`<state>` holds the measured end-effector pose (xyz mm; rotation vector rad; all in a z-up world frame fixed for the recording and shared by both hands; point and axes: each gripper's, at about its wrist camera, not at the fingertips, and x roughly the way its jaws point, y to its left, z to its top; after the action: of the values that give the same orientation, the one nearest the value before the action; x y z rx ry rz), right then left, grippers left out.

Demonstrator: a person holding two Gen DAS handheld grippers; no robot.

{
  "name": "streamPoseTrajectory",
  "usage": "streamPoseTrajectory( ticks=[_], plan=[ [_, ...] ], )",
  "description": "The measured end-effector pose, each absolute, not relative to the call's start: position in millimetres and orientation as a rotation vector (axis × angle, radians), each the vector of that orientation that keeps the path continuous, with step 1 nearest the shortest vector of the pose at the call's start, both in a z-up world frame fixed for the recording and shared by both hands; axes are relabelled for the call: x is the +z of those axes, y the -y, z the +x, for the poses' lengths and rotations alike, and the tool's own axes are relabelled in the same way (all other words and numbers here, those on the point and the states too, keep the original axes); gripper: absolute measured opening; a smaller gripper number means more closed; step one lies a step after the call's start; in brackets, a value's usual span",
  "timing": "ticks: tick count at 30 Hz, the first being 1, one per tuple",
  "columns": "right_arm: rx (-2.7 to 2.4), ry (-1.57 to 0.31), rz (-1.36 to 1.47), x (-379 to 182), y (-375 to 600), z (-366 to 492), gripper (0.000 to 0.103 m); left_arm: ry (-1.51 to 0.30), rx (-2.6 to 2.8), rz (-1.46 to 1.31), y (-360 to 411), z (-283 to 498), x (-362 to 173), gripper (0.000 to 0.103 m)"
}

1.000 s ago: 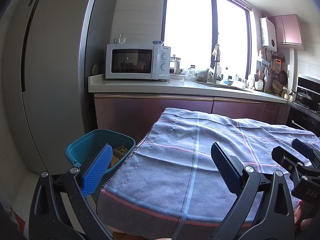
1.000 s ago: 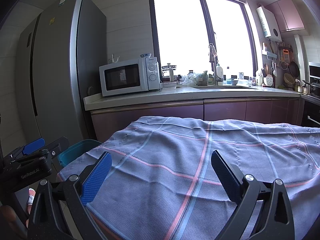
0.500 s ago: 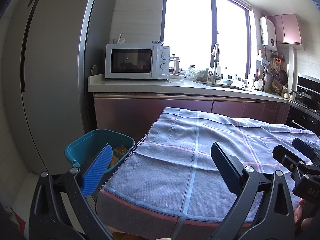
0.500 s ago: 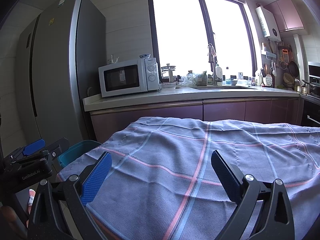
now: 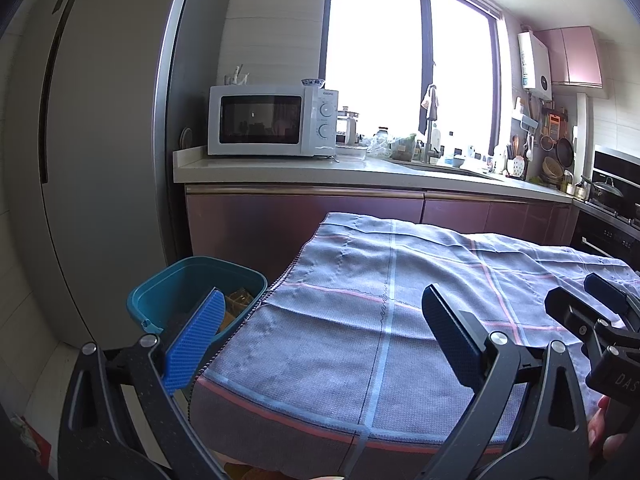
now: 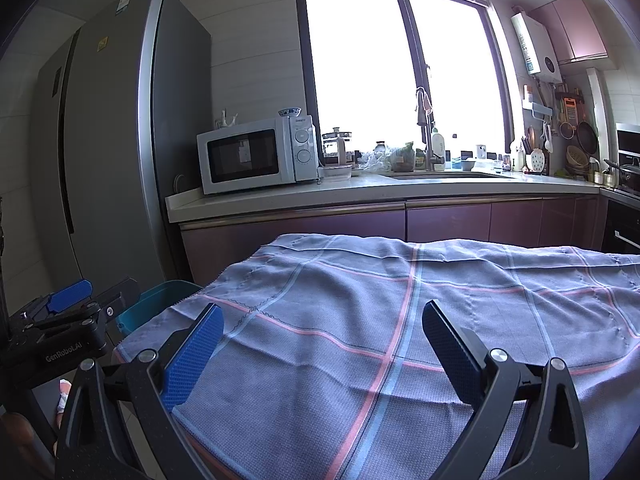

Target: Collect trash

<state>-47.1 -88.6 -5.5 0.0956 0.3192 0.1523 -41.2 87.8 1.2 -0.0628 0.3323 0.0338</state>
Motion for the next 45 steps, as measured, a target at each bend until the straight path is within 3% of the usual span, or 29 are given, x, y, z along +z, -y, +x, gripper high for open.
streamPoseTrajectory(
  ticks=[45],
  plan=[
    [0.144, -0.325, 0.11, -7.2, 92.7, -43.8, 0.096, -0.342, 0.0, -0.075, -86.0, -37.5, 2.3, 0.097]
  ],
)
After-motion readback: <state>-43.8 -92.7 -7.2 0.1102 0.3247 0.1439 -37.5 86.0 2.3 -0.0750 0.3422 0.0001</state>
